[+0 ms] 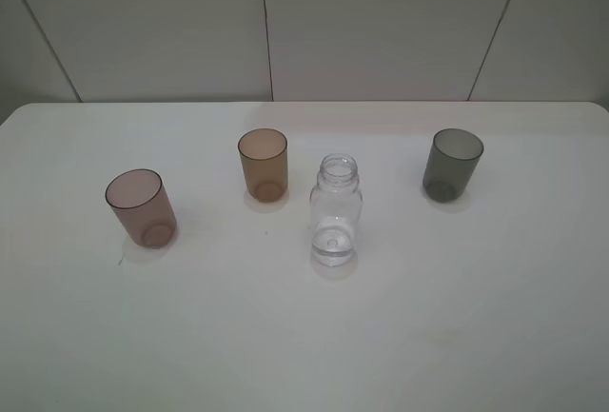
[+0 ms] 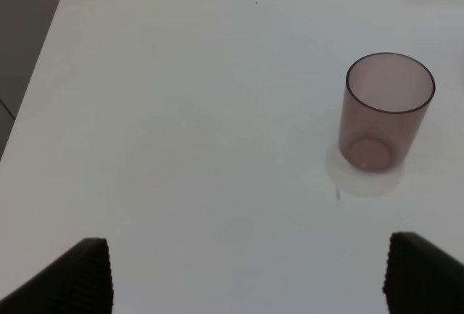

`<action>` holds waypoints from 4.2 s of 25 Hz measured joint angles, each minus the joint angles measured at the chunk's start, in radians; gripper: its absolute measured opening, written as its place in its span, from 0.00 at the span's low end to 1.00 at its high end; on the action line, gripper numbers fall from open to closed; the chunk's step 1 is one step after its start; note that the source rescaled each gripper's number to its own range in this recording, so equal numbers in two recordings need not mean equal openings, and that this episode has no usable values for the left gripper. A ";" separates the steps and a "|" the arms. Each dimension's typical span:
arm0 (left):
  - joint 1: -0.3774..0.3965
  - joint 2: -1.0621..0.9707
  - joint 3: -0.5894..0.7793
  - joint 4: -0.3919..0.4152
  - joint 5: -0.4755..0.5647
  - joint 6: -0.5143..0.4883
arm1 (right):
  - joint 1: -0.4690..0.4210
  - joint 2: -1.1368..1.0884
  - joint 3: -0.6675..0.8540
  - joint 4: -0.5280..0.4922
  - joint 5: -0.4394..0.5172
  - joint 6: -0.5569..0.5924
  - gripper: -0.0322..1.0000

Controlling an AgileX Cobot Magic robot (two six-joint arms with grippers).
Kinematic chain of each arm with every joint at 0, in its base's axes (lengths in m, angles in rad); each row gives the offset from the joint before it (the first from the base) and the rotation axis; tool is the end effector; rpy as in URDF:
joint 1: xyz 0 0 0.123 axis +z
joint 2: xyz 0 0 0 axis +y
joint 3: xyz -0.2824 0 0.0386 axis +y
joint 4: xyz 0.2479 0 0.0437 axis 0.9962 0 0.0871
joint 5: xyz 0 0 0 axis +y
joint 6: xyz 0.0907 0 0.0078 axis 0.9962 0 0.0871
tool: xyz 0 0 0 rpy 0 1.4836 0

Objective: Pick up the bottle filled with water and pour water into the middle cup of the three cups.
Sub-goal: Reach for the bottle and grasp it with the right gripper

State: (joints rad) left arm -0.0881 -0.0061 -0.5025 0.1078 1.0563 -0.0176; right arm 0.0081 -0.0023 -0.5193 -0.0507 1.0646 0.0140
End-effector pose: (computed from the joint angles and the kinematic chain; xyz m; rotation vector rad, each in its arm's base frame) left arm -0.0054 0.0090 0.2786 0.0662 2.0261 0.0620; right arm -0.0077 -0.0041 0.2823 0.0091 2.0259 -0.0465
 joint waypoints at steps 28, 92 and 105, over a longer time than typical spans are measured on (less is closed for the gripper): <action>0.000 0.000 0.000 0.000 0.000 0.000 | 0.005 0.000 0.000 0.000 0.000 0.000 0.87; 0.000 0.000 0.000 0.000 0.000 0.000 | 0.724 1.827 0.329 -0.016 -2.173 0.081 1.00; 0.000 0.000 0.000 0.000 0.000 0.000 | 0.724 1.969 0.221 0.082 -2.206 0.071 1.00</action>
State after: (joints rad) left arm -0.0881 -0.0061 -0.5025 0.1078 1.0563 -0.0176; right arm 0.7324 1.9663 -0.2987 0.0317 -1.1410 0.0851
